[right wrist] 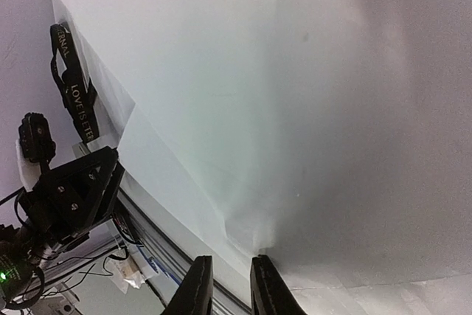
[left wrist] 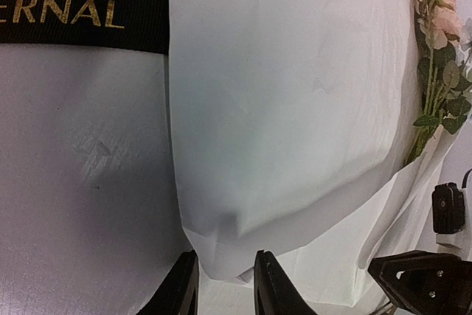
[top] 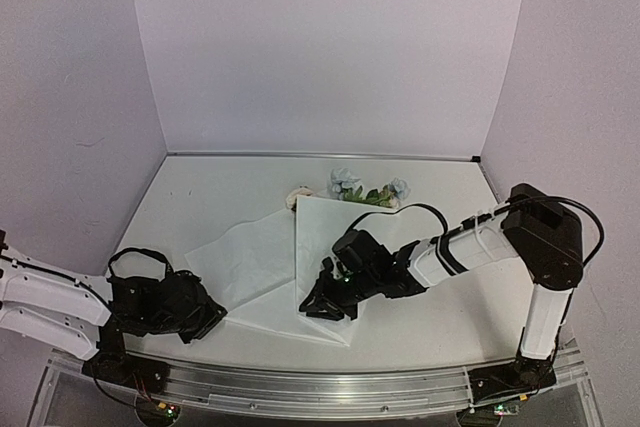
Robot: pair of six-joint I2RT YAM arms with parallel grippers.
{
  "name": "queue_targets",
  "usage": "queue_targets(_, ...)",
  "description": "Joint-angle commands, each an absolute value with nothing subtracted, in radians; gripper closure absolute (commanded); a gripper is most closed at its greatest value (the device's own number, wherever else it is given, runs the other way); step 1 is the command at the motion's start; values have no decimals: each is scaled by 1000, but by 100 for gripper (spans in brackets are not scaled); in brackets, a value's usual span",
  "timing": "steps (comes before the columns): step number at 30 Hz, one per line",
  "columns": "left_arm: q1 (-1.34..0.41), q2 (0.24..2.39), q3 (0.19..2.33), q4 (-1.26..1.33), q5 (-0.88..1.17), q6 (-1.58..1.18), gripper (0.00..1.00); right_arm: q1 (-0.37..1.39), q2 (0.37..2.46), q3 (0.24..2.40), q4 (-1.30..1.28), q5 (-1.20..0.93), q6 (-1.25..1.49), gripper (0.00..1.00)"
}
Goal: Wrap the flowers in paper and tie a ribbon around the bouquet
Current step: Pick up the two-thirds-folded wrapping paper from the center of the board.
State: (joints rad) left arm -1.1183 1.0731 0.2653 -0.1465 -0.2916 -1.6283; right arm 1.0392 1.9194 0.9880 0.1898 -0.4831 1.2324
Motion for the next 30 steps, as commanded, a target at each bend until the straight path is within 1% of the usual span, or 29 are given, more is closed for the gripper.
queue_targets(1,-1110,1106,277,-101,-308,-1629,76,1047,1952,1033,198,-469,1251,81)
queue_targets(3,-1109,1115,278,-92,-311,-1623,81,1051,1962,1036,203,-468,1260,81)
queue_targets(9,-1109,1129,310,-101,-331,-1565,99,1052,1993,1041,236,-462,1298,81)
queue_targets(17,-1110,1066,368,-157,-369,-1442,100,1060,2015,1049,240,-453,1333,84)
queue_targets(22,-1113,996,417,-170,-380,-1309,100,1062,2036,1046,238,-437,1349,84)
queue_targets(30,-1125,976,484,-65,-316,-1067,100,1063,2055,1032,237,-413,1356,85)
